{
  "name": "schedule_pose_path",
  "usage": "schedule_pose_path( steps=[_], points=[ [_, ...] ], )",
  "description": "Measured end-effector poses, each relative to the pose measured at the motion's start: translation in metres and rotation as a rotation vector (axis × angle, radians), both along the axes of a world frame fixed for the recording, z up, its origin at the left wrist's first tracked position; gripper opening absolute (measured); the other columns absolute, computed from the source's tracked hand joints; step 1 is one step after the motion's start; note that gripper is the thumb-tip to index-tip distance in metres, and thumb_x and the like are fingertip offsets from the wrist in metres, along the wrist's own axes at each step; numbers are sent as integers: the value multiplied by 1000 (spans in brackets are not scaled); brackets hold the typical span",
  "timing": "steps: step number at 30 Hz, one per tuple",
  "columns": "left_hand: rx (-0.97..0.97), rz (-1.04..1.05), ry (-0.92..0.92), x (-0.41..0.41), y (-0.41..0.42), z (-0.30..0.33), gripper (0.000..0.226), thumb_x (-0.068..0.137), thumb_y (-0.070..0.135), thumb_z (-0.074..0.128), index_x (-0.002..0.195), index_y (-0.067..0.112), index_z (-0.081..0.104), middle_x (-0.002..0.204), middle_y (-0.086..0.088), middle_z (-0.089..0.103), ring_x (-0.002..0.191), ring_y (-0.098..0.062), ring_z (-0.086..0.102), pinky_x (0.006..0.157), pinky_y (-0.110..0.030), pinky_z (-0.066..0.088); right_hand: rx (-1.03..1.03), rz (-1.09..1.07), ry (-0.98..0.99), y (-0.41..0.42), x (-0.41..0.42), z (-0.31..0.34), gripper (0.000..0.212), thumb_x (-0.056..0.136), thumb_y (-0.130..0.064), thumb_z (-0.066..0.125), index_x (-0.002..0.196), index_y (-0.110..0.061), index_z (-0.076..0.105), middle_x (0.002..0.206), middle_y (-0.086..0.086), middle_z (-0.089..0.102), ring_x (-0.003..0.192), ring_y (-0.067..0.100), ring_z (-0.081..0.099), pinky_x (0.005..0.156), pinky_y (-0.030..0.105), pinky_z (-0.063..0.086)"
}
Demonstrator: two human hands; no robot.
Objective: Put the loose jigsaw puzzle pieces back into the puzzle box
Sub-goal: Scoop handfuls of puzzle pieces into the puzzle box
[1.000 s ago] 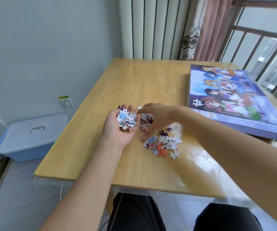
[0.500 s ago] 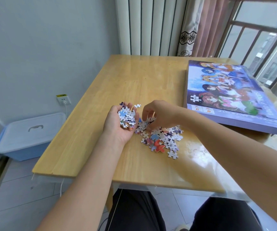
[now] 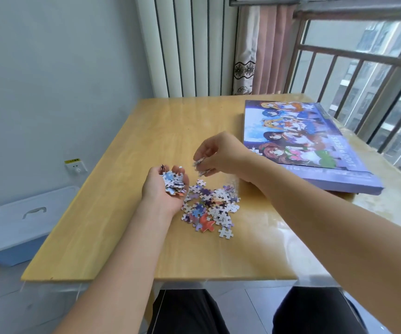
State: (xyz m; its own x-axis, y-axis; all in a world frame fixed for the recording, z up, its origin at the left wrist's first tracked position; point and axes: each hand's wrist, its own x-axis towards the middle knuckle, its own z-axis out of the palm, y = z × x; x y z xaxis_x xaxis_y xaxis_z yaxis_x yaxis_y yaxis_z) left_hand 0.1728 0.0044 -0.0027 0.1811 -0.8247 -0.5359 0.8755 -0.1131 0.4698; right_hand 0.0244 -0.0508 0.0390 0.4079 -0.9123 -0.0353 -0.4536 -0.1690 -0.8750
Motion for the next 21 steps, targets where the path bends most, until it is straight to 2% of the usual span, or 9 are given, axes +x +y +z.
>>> schedule_pose_path(
  steps=[4, 6, 8, 11, 13, 17, 19, 21],
  points=[
    [-55, -30, 47, -19, -6, 8, 22, 105, 20, 44, 89, 13, 58, 82, -7, 68, 71, -20, 66, 64, -29, 56, 51, -93, -302, 1, 7, 20, 16, 78, 11, 77, 79, -3, 68, 73, 11, 70, 66, 20, 71, 68, 33, 63],
    [-71, -68, 94, -31, -7, 12, 23, 104, 18, 45, 95, 7, 62, 84, -11, 70, 76, -20, 67, 71, -30, 58, 37, -125, -327, 7, 13, 17, 17, 78, 10, 77, 79, -5, 69, 75, 11, 69, 69, 22, 70, 72, 36, 64],
    [-78, -99, 142, -40, -8, 14, 25, 103, 17, 45, 96, 4, 64, 76, -13, 71, 80, -21, 67, 78, -29, 57, -90, -164, -211, 12, 15, 8, 15, 78, 5, 77, 82, -8, 72, 72, 4, 66, 65, 15, 65, 67, 30, 61],
    [-101, -139, 163, -49, -8, 16, 30, 104, 15, 39, 94, 4, 64, 74, -12, 71, 83, -21, 67, 78, -27, 54, -367, -182, 8, 16, 10, -1, 15, 78, -1, 76, 89, -11, 76, 77, -1, 67, 67, 9, 59, 64, 24, 51],
    [-124, -145, 205, -52, -7, 17, 32, 104, 12, 36, 96, 3, 65, 83, -14, 71, 89, -23, 67, 83, -28, 54, -435, -146, 49, 18, 6, -4, 16, 79, -2, 76, 93, -9, 76, 85, 3, 71, 76, 14, 63, 70, 26, 52],
    [-149, -149, 266, -55, -8, 17, 31, 102, 7, 31, 112, 2, 60, 107, -15, 64, 119, -24, 62, 108, -31, 45, -454, -100, 83, 25, 0, -9, 23, 81, -5, 71, 103, -9, 75, 91, -2, 70, 86, 14, 65, 74, 24, 51],
    [-146, -156, 245, -55, -8, 17, 30, 102, 7, 30, 109, 1, 59, 101, -16, 65, 108, -27, 65, 103, -31, 48, -437, -75, 80, 29, -4, -10, 30, 79, -9, 73, 108, -12, 75, 93, -6, 68, 86, 9, 62, 73, 20, 48],
    [-119, -138, 237, -54, -7, 16, 29, 103, 10, 34, 103, 2, 62, 92, -16, 68, 91, -28, 66, 89, -33, 54, -397, -39, 66, 30, -9, -13, 34, 81, -14, 73, 114, -16, 73, 102, -9, 70, 93, 6, 62, 78, 18, 46]
  ],
)
